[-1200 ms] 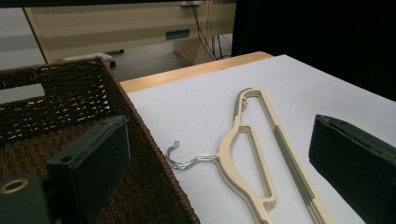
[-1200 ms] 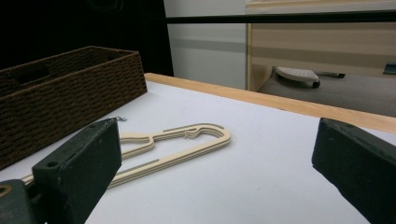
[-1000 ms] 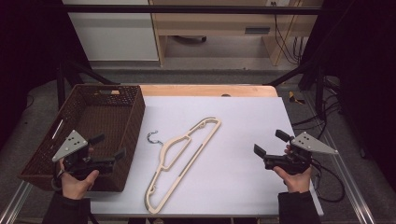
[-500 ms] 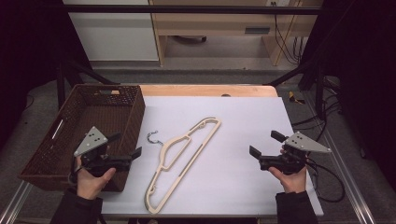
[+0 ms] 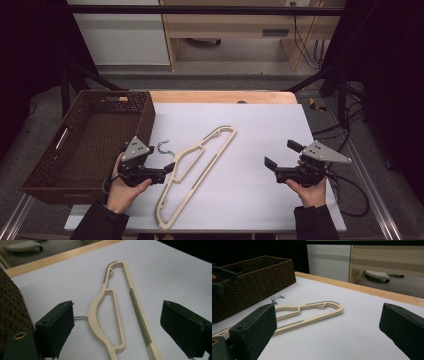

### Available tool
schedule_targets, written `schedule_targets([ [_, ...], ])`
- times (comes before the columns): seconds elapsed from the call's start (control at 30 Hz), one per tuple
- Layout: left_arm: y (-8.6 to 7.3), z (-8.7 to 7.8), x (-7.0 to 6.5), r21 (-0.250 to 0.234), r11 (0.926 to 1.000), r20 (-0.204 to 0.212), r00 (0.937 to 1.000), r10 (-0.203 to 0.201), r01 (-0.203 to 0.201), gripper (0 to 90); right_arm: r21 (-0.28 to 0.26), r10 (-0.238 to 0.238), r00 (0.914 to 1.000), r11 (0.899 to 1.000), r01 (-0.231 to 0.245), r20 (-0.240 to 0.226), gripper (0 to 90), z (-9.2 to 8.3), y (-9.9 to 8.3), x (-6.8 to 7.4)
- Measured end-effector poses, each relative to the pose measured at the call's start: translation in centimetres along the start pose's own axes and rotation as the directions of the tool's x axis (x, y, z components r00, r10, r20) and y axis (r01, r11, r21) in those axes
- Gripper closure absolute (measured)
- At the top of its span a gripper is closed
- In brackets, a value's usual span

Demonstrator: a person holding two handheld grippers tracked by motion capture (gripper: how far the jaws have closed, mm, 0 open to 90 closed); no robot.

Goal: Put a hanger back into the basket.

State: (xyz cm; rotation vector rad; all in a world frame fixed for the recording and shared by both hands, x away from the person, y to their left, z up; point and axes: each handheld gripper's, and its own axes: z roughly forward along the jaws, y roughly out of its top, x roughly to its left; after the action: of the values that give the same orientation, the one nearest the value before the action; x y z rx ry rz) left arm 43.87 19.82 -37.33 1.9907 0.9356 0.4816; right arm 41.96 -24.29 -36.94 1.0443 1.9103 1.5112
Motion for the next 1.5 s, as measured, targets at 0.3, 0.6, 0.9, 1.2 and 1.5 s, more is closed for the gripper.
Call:
schedule_targets([
  [0.3, -0.8, 2.4, -0.2, 0.096, 0.9951, -0.014, 0.9997, -0.021, 0.022, 20.8, 0.012, 0.003, 1.0, 1.0, -0.003, -0.007, 1.4, 0.1, 0.0, 0.0],
  [0.6, -3.2, 2.8, -0.8, 0.234, 0.9723, -0.006, 1.0, -0.002, 0.003, 36.6, 0.028, -0.003, 0.9999, 1.0, 0.003, -0.01, 1.4, 0.2, -0.1, 0.1],
  [0.9, -4.8, 3.2, -1.4, 0.331, 0.9434, -0.022, 0.9997, -0.008, 0.015, 50.0, 0.045, -0.005, 0.9998, 0.999, 0.006, -0.02, 1.4, 0.4, -0.2, 0.2],
  [1.2, -6.0, 4.4, -0.9, 0.408, 0.9108, -0.028, 0.9982, -0.053, 0.06, 62.9, 0.061, -0.01, 0.9996, 0.998, 0.011, -0.028, 1.4, 0.8, -0.3, 0.4],
  [1.5, -6.4, 5.0, -1.1, 0.459, 0.8859, -0.02, 0.9978, -0.064, 0.066, 70.7, 0.066, -0.008, 0.9995, 0.998, 0.01, -0.031, 1.4, 1.1, -0.4, 0.5],
])
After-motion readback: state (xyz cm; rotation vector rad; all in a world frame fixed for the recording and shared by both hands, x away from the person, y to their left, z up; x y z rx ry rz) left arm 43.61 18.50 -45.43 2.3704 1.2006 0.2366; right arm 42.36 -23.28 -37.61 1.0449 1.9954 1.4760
